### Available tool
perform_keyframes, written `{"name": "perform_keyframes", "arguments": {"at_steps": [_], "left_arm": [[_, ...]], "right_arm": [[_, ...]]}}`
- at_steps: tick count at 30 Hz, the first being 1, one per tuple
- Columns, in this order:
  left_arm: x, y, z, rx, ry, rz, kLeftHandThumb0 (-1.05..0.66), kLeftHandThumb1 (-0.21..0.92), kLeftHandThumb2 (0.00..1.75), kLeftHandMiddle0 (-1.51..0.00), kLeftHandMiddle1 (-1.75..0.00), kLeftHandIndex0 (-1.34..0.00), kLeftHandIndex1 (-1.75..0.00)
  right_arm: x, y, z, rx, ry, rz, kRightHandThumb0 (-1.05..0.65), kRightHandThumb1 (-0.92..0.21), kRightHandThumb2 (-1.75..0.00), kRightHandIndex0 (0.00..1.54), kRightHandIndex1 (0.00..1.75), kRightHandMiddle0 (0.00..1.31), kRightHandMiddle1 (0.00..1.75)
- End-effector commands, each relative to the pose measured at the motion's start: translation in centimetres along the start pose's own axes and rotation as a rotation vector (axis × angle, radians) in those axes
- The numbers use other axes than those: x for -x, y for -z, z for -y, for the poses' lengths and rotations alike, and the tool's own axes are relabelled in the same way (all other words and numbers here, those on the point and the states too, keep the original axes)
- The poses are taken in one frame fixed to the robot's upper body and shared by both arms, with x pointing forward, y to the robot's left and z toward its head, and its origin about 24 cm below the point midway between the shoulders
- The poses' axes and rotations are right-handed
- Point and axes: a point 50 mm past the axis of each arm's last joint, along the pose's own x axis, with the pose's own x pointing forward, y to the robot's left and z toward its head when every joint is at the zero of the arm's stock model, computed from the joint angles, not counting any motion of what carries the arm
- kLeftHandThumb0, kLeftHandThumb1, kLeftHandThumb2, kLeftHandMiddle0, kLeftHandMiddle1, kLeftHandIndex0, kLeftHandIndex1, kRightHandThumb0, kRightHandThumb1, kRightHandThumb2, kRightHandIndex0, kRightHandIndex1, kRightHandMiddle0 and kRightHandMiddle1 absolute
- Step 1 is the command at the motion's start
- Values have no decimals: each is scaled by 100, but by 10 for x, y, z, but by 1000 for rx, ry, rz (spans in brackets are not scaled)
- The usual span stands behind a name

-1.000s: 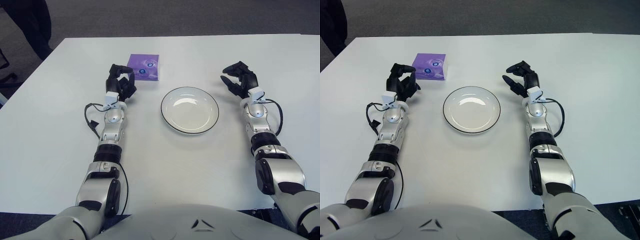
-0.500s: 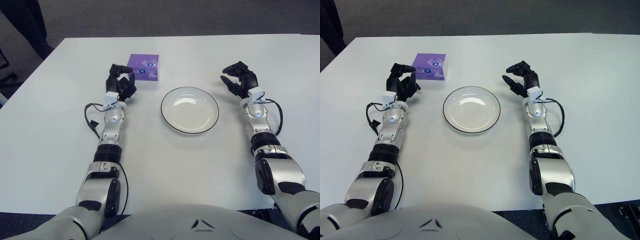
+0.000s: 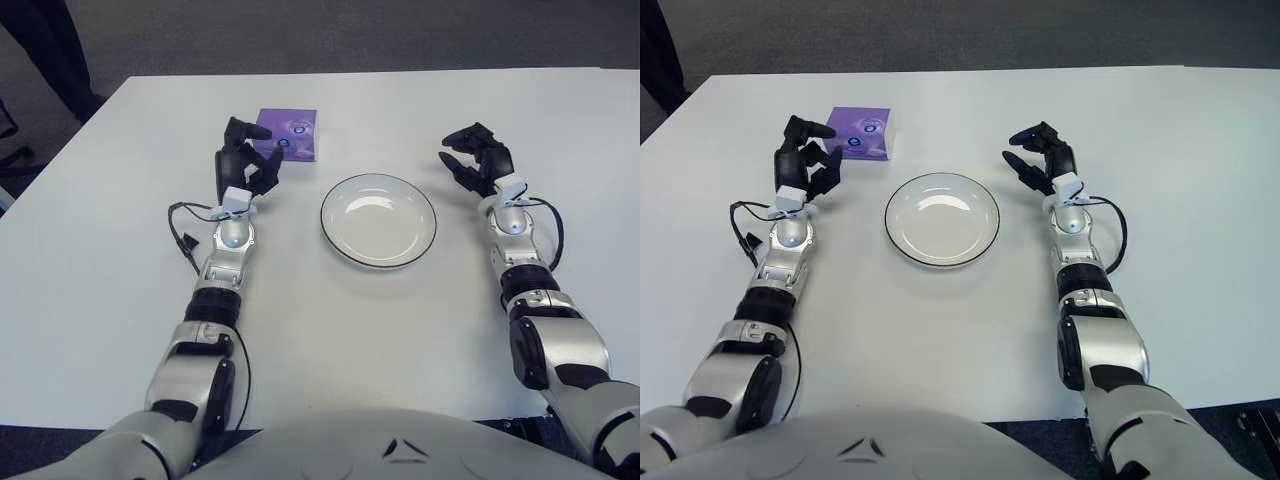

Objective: Put the tissue paper into the plate.

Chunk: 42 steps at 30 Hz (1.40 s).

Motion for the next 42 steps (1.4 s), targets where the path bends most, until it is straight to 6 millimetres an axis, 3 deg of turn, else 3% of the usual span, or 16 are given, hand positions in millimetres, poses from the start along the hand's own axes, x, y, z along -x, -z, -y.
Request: {"name": "perform_keyframes", "arguments": {"at_steps": [1,7,19,21,23,29,31,32,34,35,38,42], "left_arm": [[41,36,-13,-255,107,-22,-36,91,32,-78,-175,-43,-152],[20,22,-15,-459,62,157,-36,92,30,-69,-169,-44,-149],[-9,-4,-18,-531,37,339,-36,92,27,-62,-155,-46,-147],[-14,-7,-19,-543,47,376,-15,91,25,-56,-152,-48,-129],[-17,-9,-19,-553,56,408,-8,92,23,-54,-150,-49,-124],[-26,-9,-20,-597,87,457,-1,92,26,-52,-144,-39,-133],[-31,-9,-20,-631,106,470,-1,92,31,-47,-144,-30,-145],[-32,-9,-20,-641,111,474,-13,92,34,-45,-117,-31,-151],[-35,-9,-20,-661,121,476,-24,92,36,-50,-82,-32,-155],[-37,-9,-19,-684,135,476,-31,92,34,-51,-65,-31,-122],[-42,-11,-18,-732,161,479,-44,92,33,-59,-28,-38,-61],[-50,-16,-14,-784,180,496,-52,92,36,-63,-11,-41,-34]], "right_arm": [[56,55,-13,-11,-39,-238,-1,-91,-16,69,129,48,121],[55,55,-14,-6,-43,-238,-1,-91,-16,69,129,48,121],[56,55,-14,2,-56,-241,-1,-91,-16,69,129,48,120],[56,55,-14,4,-57,-242,-1,-91,-16,69,129,48,120],[56,55,-14,5,-58,-243,-1,-91,-16,69,129,48,120],[56,55,-14,6,-61,-247,-1,-91,-16,69,129,48,120],[56,55,-14,7,-63,-249,-1,-91,-16,69,129,48,120],[57,55,-14,7,-64,-249,-1,-91,-16,69,129,48,120],[57,55,-14,7,-65,-250,-1,-91,-16,69,129,48,120],[57,55,-15,8,-66,-251,-1,-91,-16,69,129,48,120],[57,55,-15,11,-70,-254,-1,-91,-16,69,129,48,120],[56,56,-16,14,-76,-260,-1,-91,-16,69,129,48,120]]}}
